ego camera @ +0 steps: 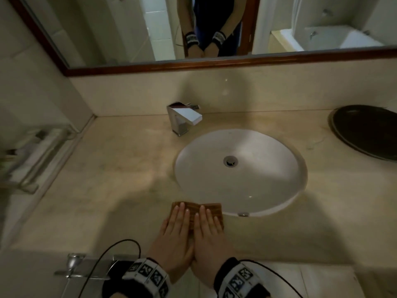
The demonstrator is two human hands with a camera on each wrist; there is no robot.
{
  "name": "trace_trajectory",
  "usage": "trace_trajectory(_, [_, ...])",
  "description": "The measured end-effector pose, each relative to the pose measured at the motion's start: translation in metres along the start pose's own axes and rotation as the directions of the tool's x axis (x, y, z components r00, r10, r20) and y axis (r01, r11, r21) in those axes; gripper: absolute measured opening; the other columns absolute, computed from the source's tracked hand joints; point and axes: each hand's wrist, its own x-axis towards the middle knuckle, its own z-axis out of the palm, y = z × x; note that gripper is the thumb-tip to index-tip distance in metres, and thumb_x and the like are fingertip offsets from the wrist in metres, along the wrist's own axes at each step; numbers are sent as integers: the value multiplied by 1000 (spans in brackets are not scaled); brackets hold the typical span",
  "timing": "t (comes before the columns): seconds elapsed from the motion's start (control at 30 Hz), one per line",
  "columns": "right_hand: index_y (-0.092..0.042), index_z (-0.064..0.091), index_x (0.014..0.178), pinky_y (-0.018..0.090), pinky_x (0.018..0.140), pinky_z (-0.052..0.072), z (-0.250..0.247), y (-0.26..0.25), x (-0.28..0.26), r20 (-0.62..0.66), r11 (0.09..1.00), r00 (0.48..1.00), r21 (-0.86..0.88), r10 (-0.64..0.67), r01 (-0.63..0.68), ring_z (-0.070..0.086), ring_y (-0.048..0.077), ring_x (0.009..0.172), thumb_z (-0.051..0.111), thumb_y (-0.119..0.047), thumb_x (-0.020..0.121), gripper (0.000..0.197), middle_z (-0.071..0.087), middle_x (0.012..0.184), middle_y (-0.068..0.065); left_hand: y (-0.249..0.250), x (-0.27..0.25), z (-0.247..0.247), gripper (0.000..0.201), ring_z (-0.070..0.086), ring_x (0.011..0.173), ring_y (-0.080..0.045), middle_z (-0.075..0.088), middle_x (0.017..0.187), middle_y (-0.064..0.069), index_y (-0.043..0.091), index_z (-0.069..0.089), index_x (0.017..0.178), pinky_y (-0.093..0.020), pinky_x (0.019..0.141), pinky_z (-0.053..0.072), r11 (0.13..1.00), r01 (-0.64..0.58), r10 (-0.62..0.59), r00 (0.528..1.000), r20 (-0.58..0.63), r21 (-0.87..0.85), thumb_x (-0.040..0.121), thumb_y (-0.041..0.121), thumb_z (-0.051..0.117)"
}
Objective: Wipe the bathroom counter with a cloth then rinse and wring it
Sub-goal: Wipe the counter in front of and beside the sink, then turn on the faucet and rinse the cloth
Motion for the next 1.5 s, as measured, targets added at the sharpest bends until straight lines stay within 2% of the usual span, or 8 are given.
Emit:
trace_trajectory(0.07, [2,-13,148,36,108,-16,-9,-5,22,67,998,996,-21,-58,59,-16,31,146,31,-38,96,79,-26,154,16,-19,13,1,71,37,137,-26,32,149,-15,2,46,137,-39,100,47,999,52,-52,999,-3,13,85,48,34])
trace_trajectory(0.17, [-1,-19,148,41,114,-16,-23,-16,60,121,991,989,-93,-79,91,-22,30,145,30,-38,97,79,-32,152,12,-51,39,4,67,45,131,-26,50,139,-14,3,55,129,-36,103,39,999,42,-41,999,-22,34,80,46,41])
trace_trajectory(0.33, [-6,-18,148,44,117,-13,-45,-30,133,147,979,978,-121,-146,164,-21,28,145,34,-37,95,81,-26,156,13,-110,95,-7,75,-9,147,-22,43,143,-19,1,31,138,-37,106,14,995,85,-84,996,-32,49,79,47,39])
trace_trajectory(0.73, [-10,-10,151,41,119,-11,-93,-10,236,109,989,991,-118,-81,93,-19,27,146,35,-29,95,74,-20,159,10,-144,197,-57,79,-26,143,-21,-26,154,-7,9,-15,149,-43,120,-4,993,30,-26,999,38,-118,88,56,2])
trace_trajectory(0.83, [-13,24,150,30,117,9,-90,8,238,-227,979,974,201,18,29,14,27,146,48,-30,93,64,8,160,8,-153,206,-69,65,6,148,-21,8,158,-2,10,19,150,-39,120,7,973,3,-17,998,-59,-232,95,43,28])
trace_trajectory(0.93, [-20,40,137,22,98,33,-90,28,251,-198,772,902,606,383,-194,42,22,127,61,-31,90,53,33,146,5,-167,205,-67,56,45,132,-24,48,142,-8,10,55,131,-43,108,36,981,-52,38,996,-78,-184,86,37,37])
trace_trajectory(1.1, [-11,55,120,31,67,56,-92,34,280,367,63,826,900,427,-432,64,19,77,77,-29,80,49,65,96,7,-163,207,-65,66,21,144,-27,29,153,-13,3,38,143,-41,115,9,966,-103,92,994,-58,-236,92,43,25])
trace_trajectory(1.5, [3,60,117,38,65,59,-111,106,258,324,-314,850,928,416,-201,67,35,81,47,-4,83,37,68,101,21,-113,256,-80,59,54,119,-34,51,136,-21,-2,48,135,-41,103,42,915,-266,253,964,-81,-304,89,34,36])
